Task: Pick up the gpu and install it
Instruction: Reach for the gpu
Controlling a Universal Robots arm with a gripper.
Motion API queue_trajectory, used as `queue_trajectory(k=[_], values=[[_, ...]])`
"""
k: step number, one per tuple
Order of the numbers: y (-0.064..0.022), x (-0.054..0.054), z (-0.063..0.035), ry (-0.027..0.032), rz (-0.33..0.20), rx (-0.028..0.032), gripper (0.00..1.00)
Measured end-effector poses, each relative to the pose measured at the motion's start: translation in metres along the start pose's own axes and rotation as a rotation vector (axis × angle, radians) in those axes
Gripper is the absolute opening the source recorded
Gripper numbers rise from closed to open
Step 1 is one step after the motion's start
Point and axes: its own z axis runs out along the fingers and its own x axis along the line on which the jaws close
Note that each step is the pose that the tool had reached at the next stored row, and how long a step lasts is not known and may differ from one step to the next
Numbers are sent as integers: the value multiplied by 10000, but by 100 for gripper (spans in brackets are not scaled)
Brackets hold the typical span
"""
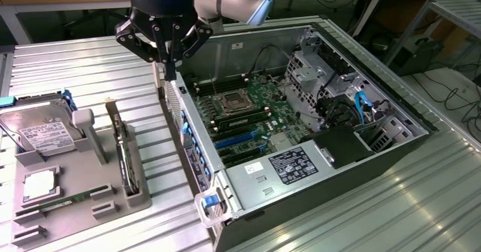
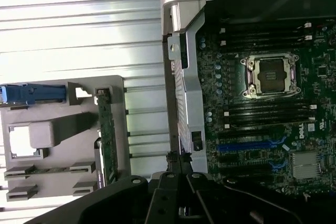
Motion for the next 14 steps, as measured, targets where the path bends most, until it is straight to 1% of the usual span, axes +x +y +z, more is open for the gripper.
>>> queue_trajectory(k=[8,14], values=[[-21,43,-2,0,0,0,11],[-53,100,-3,0,0,0,11]])
